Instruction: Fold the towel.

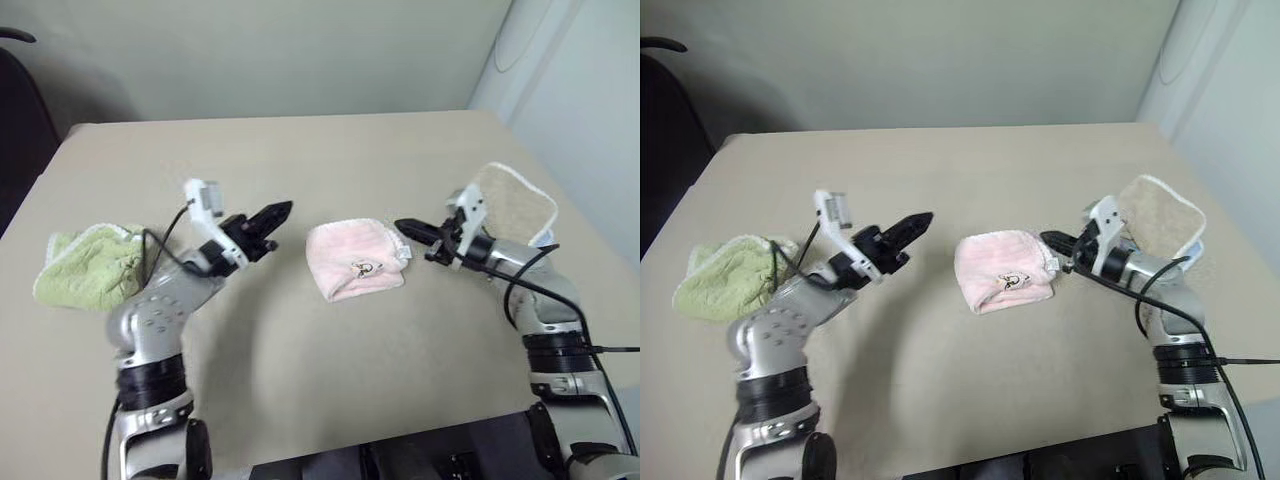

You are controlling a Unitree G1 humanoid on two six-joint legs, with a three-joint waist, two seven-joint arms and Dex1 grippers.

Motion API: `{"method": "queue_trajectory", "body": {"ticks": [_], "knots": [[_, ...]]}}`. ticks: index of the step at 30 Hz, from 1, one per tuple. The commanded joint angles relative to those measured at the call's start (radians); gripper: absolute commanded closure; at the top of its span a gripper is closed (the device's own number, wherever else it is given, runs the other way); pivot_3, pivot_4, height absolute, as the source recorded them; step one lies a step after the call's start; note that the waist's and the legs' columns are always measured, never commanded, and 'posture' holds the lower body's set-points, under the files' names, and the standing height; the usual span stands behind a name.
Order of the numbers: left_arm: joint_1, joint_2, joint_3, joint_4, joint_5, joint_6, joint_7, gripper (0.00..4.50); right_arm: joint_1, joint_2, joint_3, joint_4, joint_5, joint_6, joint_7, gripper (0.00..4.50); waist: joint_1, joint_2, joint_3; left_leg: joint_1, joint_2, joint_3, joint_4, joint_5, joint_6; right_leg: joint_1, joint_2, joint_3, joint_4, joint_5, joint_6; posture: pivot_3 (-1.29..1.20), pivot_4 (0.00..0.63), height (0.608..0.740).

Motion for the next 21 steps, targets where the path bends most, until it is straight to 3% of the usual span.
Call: {"method": "queue_trajectory", "body": {"ticks": [1,8,21], "knots": [[0.022,0.012,0.019,-0.020,-0.130,0.115,0.074,2.51,-0.031,-0.003,-0.013,0.010,0.000,-0.022,-0.009,4.50,0.002,0.000,0.000,0.000,0.000,0.000,0.000,0.000,0.000,0.000,0.000,0.000,0.001,0.000,0.000,0.00,0.150,0.740],[0.005,-0.034,-0.074,0.091,-0.113,0.192,0.172,0.03,-0.035,0.011,0.012,0.032,-0.016,-0.046,-0.011,4.50,0.007,0.000,0.000,0.000,0.000,-0.001,0.001,0.000,0.000,0.000,0.000,-0.001,0.001,0.000,0.000,0.00,0.150,0.740],[-0.214,-0.189,-0.172,0.405,0.061,0.116,0.141,0.03,0.007,0.037,0.015,-0.025,-0.015,-0.038,-0.051,4.50,0.012,0.000,0.000,0.000,-0.002,-0.001,0.001,0.000,0.000,0.001,-0.001,0.000,0.001,0.001,0.002,0.00,0.150,0.740]]}}
